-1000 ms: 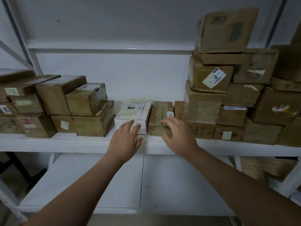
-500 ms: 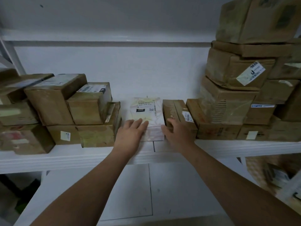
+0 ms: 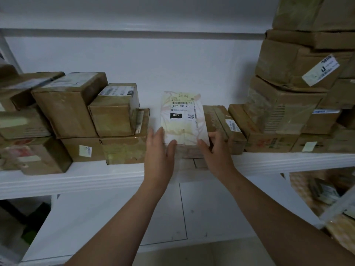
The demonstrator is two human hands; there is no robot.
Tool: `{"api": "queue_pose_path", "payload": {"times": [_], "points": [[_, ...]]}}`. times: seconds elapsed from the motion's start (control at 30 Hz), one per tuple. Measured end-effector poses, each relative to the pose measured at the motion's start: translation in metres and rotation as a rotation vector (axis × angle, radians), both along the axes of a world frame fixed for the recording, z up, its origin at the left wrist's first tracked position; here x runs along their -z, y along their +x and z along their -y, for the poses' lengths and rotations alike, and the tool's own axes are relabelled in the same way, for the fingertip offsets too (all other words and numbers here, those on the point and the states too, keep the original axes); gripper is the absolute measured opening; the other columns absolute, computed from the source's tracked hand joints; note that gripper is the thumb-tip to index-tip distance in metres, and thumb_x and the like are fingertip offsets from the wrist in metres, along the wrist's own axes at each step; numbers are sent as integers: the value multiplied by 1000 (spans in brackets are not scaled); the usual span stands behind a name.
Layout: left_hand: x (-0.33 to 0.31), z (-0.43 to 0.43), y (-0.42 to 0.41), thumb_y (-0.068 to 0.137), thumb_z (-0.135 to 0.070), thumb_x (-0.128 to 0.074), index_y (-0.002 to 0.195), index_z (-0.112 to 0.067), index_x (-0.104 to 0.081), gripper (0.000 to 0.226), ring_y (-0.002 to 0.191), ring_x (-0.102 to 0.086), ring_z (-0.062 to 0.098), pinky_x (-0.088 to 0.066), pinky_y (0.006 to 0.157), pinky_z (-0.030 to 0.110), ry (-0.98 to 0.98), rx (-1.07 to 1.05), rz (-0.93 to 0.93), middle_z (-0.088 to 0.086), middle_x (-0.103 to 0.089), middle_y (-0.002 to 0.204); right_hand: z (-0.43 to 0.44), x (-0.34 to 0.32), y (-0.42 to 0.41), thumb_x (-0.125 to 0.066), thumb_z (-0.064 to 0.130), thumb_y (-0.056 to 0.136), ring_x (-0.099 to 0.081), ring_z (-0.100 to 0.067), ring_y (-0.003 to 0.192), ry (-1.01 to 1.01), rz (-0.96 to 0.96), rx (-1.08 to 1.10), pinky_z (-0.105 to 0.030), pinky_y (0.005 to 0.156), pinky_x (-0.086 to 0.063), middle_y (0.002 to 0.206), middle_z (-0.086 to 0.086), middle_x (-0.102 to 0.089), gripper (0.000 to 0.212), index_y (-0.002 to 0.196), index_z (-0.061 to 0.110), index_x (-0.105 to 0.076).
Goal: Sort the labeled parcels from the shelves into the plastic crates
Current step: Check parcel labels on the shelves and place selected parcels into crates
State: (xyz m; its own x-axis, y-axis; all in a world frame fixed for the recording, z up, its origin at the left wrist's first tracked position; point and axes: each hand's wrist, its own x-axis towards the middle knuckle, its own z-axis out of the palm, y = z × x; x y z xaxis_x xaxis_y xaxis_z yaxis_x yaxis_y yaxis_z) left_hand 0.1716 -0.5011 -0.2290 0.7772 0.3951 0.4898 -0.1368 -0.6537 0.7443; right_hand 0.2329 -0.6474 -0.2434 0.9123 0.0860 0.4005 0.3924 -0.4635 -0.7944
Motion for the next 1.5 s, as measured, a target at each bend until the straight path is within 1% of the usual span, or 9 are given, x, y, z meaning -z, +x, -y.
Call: {"api": "queue_pose_path", "payload": {"times": [0.23, 0.37, 0.57, 0.73, 0.9, 1.03, 1.2, 1.3, 1.5], "points": [[-9, -5, 8, 94, -19, -58, 128, 1, -51, 40, 116, -46, 24, -34, 89, 18, -92, 5, -23, 14, -52, 125, 6, 1, -13, -58, 52, 82, -56, -12, 118, 159, -29, -31, -48, 103, -42, 113, 21, -63, 29, 106, 59, -43], [-4, -6, 10, 87, -42, -60, 132, 0, -48, 63, 113, -56, 27, -47, 95, 39, -343, 100, -120, 19, -58, 124, 12, -7, -27, -59, 8, 93, -54, -2, 120, 381, -36, -131, -15, 95, -46, 135, 3, -54, 44, 132, 22, -43], [-9, -10, 3, 87, -43, -63, 138, -19, -49, 58, 108, -56, 17, -45, 101, 36, -505, 200, -91, 12, -56, 127, 21, 3, -35, -57, -3, 91, -49, -9, 129, 547, -75, -200, -35, 107, -43, 143, 1, -49, 62, 144, 19, -34], [-9, -6, -10, 92, -19, -61, 128, -31, -44, 42, 120, -53, 18, -47, 100, 37, -578, 390, 13, 3, -55, 131, 14, -17, -36, -55, -6, 88, -62, -8, 111, 605, -21, -264, -28, 86, -53, 117, 8, -66, 56, 129, 31, -52], [-19, -13, -14, 88, 1, -58, 110, -39, -37, 51, 84, -60, 9, -48, 61, 14, -623, 497, 38, 1, -61, 102, 15, -39, -29, -53, 30, 89, -65, -7, 103, 588, -5, -293, -25, 82, -53, 111, 7, -68, 41, 130, 22, -50], [-26, -11, -19, 71, -9, -57, 117, -44, -37, 61, 70, -57, -3, -43, 52, 17, -570, 575, 8, 4, -57, 112, 18, -50, -21, -48, 16, 100, -61, 12, 73, 599, -10, -286, -10, 62, -48, 100, 6, -56, 32, 127, 14, -31], [-34, -17, -11, 92, -26, -56, 137, -43, -37, 52, 91, -61, -1, -51, 66, 20, -515, 571, 54, 4, -56, 129, 20, -57, -27, -45, 31, 98, -41, -12, 136, 386, 143, -303, -39, 111, -38, 148, -8, -41, 63, 151, 10, -19], [-37, -18, -9, 99, -18, -51, 139, -36, -38, 45, 112, -62, 15, -54, 85, 31, -509, 538, 135, 3, -62, 125, 19, -50, -30, -41, 23, 99, -44, -14, 133, 342, 209, -318, -32, 107, -42, 143, -5, -46, 52, 148, 11, -26], [-29, -18, -12, 99, -7, -45, 141, -28, -38, 47, 113, -61, 11, -54, 85, 24, -489, 503, 165, -6, -64, 122, 15, -38, -38, -36, 13, 98, -45, 15, 118, 362, 187, -287, -7, 93, -39, 128, 27, -42, 44, 130, 43, -27]]}}
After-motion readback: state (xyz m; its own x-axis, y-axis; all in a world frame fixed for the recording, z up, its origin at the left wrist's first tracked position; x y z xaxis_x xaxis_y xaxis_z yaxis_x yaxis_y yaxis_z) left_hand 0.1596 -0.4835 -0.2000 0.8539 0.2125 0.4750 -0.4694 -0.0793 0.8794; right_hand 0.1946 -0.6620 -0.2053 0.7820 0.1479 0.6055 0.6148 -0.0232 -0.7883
